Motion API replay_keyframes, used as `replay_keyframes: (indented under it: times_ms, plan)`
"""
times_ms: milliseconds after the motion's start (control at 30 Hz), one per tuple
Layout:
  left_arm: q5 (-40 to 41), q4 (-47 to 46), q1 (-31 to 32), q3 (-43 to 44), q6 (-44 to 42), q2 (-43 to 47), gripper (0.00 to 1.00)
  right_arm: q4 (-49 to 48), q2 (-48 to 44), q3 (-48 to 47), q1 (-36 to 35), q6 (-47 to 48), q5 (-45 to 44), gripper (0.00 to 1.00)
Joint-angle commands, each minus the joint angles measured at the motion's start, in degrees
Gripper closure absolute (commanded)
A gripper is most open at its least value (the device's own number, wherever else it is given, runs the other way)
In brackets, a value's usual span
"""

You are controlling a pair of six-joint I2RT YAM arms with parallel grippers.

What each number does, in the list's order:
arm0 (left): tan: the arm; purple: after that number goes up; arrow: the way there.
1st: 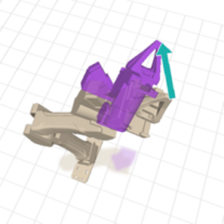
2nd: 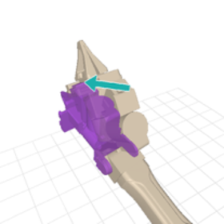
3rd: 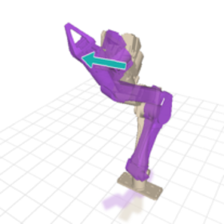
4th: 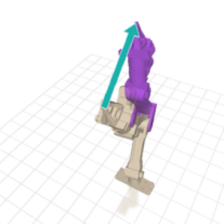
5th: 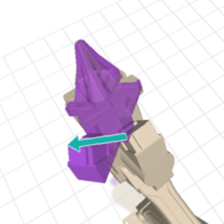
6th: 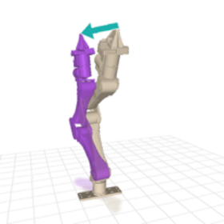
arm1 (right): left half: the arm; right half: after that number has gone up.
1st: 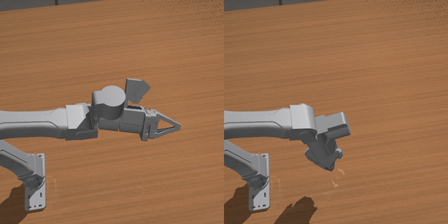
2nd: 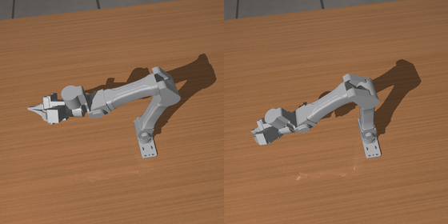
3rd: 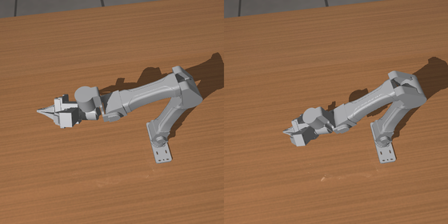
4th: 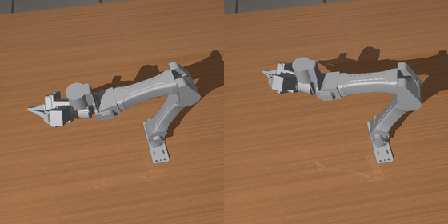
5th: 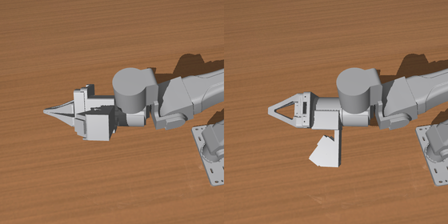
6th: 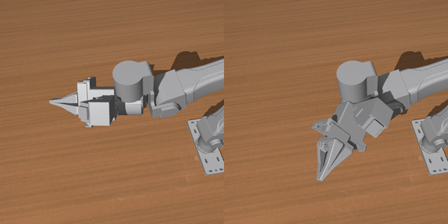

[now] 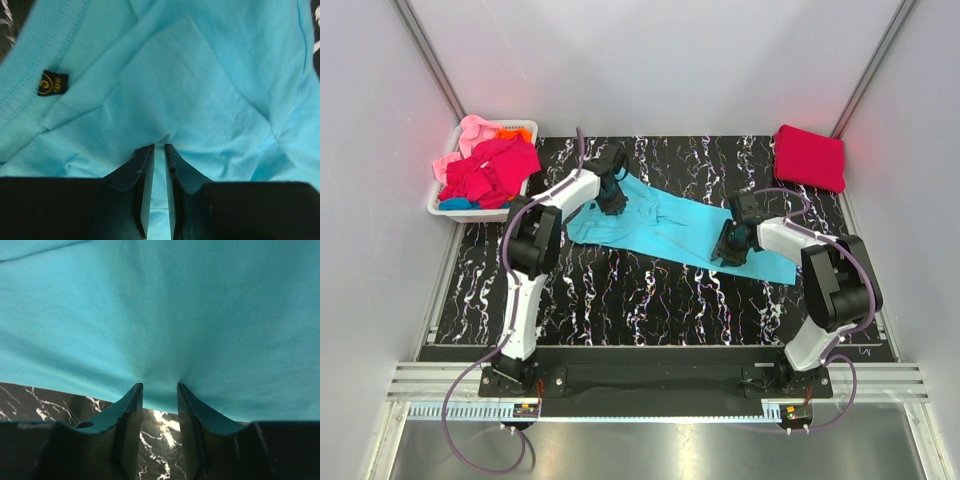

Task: Fold and stack the t-shirts
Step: Fold the tshirt

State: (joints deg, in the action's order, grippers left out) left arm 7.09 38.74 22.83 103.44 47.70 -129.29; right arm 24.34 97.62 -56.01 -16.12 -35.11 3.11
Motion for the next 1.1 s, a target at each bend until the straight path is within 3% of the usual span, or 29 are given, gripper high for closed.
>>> replay_keyframes:
  times_ms: [0, 233, 400, 500, 833, 967, 1067]
  plan:
    - [1.7, 2.0, -2.4, 5.0, -1.5, -2.0, 0.78, 4.6, -1.9, 2.9, -2.1, -3.6, 5.2, 0.59]
    - [-3.0, 1.9, -3.9, 16.9, -2.3, -8.4, 0.75, 4.5, -2.7, 1.5, -12.2, -9.1, 7.9, 0.60]
    - [-12.4, 0.9, -4.6, 29.0, -2.7, -16.9, 0.75, 4.6, 0.9, -4.4, -18.2, -11.3, 9.5, 0.61]
    - [-16.8, -2.3, -5.4, 30.7, -2.5, -19.2, 0.75, 6.0, 1.6, -7.7, -19.6, -10.8, 8.8, 0.61]
    - [-28.3, -27.9, -7.5, 14.3, -4.7, -9.6, 0.68, 17.2, -0.1, -19.6, -19.9, -0.3, -2.3, 0.55]
    - [-27.7, -28.8, -7.7, 12.0, -5.4, -6.4, 0.69, 22.8, -0.4, -23.2, -19.6, 2.4, -12.9, 0.50]
    - [-23.6, -30.0, -7.5, 3.4, -6.8, 1.2, 0.68, 23.7, 0.3, -22.9, -17.2, 3.3, -17.1, 0.47]
